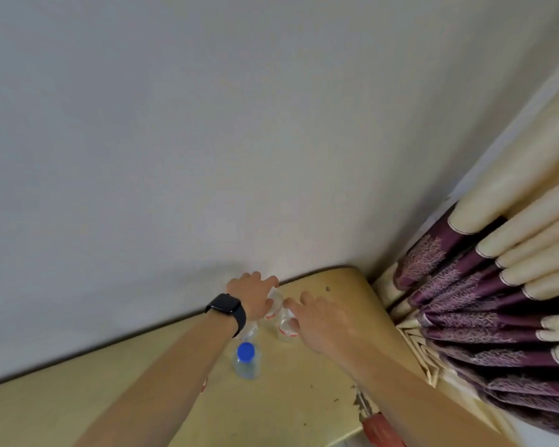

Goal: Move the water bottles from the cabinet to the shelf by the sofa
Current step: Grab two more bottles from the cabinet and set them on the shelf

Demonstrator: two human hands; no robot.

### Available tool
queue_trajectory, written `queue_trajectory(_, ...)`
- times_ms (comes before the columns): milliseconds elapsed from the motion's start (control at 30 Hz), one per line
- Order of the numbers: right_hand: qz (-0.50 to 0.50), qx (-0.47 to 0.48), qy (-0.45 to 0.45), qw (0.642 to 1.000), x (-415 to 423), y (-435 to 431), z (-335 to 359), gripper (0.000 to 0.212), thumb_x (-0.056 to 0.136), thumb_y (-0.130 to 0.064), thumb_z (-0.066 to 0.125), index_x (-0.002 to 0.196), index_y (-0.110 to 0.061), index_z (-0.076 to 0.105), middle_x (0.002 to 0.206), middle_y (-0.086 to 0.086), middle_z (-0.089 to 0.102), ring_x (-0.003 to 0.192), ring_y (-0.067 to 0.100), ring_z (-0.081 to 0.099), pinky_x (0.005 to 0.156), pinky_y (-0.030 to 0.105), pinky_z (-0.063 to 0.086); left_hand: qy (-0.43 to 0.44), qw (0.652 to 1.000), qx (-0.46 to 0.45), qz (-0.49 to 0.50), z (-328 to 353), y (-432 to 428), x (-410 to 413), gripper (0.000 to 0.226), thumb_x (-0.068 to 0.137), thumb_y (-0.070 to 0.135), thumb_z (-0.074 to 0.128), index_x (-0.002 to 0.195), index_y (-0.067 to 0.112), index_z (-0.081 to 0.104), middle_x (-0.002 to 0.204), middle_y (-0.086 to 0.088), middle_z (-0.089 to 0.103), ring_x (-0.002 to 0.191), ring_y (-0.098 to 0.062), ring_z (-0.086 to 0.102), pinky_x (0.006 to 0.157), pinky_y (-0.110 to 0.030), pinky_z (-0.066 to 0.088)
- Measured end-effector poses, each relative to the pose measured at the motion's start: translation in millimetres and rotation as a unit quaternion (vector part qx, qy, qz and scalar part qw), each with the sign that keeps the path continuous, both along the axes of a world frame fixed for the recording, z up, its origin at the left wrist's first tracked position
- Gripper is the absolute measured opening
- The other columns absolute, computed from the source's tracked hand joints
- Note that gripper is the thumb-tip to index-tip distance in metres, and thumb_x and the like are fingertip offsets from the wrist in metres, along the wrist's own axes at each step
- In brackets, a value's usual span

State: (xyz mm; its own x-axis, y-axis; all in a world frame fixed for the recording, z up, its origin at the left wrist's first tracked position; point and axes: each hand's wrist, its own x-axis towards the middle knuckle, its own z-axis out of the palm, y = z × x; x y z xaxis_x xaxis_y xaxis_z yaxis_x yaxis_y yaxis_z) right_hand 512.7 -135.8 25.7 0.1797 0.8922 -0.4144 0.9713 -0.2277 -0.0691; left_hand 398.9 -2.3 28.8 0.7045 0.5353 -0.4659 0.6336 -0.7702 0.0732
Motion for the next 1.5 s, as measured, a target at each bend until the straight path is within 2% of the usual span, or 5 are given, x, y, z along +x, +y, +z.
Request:
queue_trajectory(233, -0.072, -0.011, -0.028, 0.997, -8, 4, -12, 0.052, 0.102, -0.053, 0.026, 0.135, -0.015, 0.034, 0.077, 0.003, 0.056, 0.066, 0.026, 0.055, 0.052, 0.033, 0.039, -0.042, 0.998, -0.049, -0.016, -15, 13, 4, 0.031, 0.101, 0.039, 0.043, 0.125, 0.019, 0.036, 0.103, -0.008, 0.059, 0.074, -0.025, 0.051, 0.062, -0.034, 0.04)
queue_trajectory(600, -0.287, 0.03, 0.059, 0.956, 5, -20, -12, 0.046, 0.102, -0.05, 0.027, 0.132, -0.016, 0.036, 0.097, 0.009, 0.067, 0.087, 0.03, 0.064, 0.065, 0.038, 0.047, -0.025, 0.998, 0.005, -0.052, -15, 4, 27, 0.045, 0.102, 0.048, 0.037, 0.132, 0.014, 0.03, 0.071, 0.003, 0.051, 0.06, -0.023, 0.05, 0.047, -0.03, 0.029)
queue_trajectory(833, -0.401, 0.151, 0.063, 0.901, 37, -140, 43, 0.029, 0.098, -0.053, 0.034, 0.092, -0.025, 0.031, 0.078, 0.006, 0.067, 0.074, 0.033, 0.064, 0.064, 0.04, 0.05, -0.07, 0.973, 0.019, -0.218, 32, -45, 65, 0.035, 0.099, 0.042, 0.039, 0.123, 0.016, 0.037, 0.096, -0.006, 0.067, 0.076, -0.031, 0.062, 0.058, -0.033, 0.044)
queue_trajectory(1167, -0.665, 0.245, -0.161, 0.686, -31, -415, 167, 0.037, 0.091, -0.058, 0.044, 0.091, -0.021, 0.041, 0.072, 0.005, 0.059, 0.08, 0.038, 0.058, 0.063, 0.039, 0.037, -0.206, 0.792, 0.007, -0.575, 155, -314, 161, 0.036, 0.092, 0.048, 0.046, 0.107, 0.016, 0.038, 0.066, 0.003, 0.048, 0.064, -0.03, 0.05, 0.059, -0.037, 0.043)
queue_trajectory(1500, -0.819, 0.264, -0.328, 0.39, -260, -703, 241, 0.038, 0.081, -0.063, 0.057, 0.087, -0.026, 0.05, 0.081, 0.006, 0.067, 0.086, 0.035, 0.064, 0.066, 0.035, 0.041, -0.262, 0.643, -0.112, -0.71, 266, -669, 62, 0.032, 0.087, 0.058, 0.05, 0.104, 0.032, 0.042, 0.089, 0.0, 0.057, 0.078, -0.022, 0.057, 0.07, -0.036, 0.046)
